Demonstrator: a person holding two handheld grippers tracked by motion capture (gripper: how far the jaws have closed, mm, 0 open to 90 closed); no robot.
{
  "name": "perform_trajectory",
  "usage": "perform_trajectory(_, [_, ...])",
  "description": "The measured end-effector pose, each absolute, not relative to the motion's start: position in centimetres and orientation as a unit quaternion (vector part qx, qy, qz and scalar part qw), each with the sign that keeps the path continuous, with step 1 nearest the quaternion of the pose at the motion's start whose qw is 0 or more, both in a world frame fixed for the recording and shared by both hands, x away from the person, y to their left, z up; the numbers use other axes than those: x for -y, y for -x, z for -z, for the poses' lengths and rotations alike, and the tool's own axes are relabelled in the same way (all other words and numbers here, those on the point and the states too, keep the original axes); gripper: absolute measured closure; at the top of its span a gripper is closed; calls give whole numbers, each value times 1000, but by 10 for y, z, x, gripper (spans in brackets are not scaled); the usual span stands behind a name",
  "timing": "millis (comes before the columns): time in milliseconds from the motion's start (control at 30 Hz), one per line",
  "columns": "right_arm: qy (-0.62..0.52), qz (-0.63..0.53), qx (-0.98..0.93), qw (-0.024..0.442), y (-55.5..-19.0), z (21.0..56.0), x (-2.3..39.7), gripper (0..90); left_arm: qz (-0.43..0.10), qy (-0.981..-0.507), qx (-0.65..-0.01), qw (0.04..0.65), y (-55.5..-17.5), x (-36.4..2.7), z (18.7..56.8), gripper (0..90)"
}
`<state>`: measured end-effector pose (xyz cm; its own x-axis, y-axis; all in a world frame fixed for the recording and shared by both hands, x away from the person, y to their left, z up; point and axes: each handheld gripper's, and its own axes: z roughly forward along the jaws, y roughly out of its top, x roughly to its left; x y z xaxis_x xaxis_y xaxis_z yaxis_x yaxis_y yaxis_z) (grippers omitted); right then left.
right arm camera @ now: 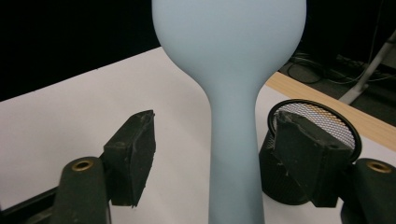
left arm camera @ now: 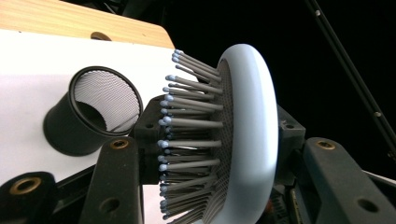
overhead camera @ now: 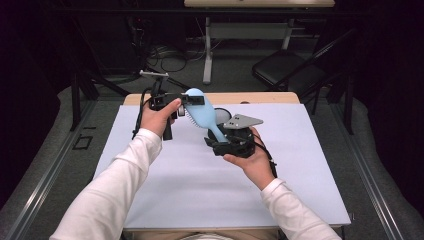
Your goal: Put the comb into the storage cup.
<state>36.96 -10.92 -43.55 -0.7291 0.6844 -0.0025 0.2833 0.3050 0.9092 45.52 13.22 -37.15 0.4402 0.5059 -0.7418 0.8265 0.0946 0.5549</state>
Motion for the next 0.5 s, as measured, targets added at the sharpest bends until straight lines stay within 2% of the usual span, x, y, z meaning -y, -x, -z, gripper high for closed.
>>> perform_trajectory(67, [-322, -492, -787, 184, -370, 435, 109, 255, 151, -655, -509, 538, -456, -133, 372, 511])
perform_trajectory(167, [-324, -484, -787, 203, -368, 436, 109, 225, 149, -656, -508, 537, -456, -134, 372, 511])
perform_trajectory(400, [-332, -485, -780, 215, -367, 433, 111, 129, 146, -655, -510, 539, -456, -136, 371, 512])
perform_trajectory(500, [-339, -491, -774, 211, -366, 431, 111, 31, 146, -652, -512, 540, -456, -136, 370, 511])
